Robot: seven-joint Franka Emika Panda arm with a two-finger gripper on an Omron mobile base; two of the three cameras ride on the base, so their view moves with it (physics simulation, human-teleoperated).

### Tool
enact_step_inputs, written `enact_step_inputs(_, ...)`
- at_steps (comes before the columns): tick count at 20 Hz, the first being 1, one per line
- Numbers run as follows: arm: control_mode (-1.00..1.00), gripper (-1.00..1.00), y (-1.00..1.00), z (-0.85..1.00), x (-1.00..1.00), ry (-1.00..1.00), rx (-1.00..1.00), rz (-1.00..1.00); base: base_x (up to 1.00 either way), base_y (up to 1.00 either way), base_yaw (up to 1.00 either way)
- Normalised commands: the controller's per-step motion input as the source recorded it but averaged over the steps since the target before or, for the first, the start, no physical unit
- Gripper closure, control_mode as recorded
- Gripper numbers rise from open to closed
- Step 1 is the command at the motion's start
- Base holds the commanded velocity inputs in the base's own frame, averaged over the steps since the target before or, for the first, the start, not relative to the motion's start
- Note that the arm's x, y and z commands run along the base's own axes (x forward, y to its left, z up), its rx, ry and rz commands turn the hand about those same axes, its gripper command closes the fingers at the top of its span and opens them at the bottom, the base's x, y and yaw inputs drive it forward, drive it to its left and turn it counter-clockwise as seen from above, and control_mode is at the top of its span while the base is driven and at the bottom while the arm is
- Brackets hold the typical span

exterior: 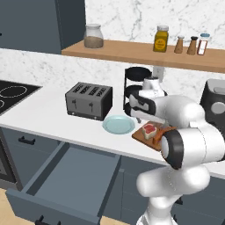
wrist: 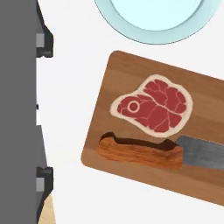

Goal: Pick up the knife from the drawer and place it on the cutting board. Then place the meat from the plate to the cutting board.

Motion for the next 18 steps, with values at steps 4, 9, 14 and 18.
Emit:
enact_step_inputs(4, -1.00, -1.00, 0.31, 0.78, -0.82, -0.09, 0.00, 0.01, 0.00, 0.00, 0.00)
enact_step_inputs(9, -1.00, -1.00, 0.02, 0.82, -0.88, -0.15, 0.00, 0.06, 0.00, 0.00, 0.00)
enact_step_inputs(14, -1.00, -1.00, -0.08, 0.84, -0.87, -0.12, 0.01, 0.15, 0.00, 0.00, 0.00)
enact_step_inputs(18, -1.00, -1.00, -0.06, 0.87, -0.67, -0.12, 0.04, 0.22, 0.00, 0.00, 0.00)
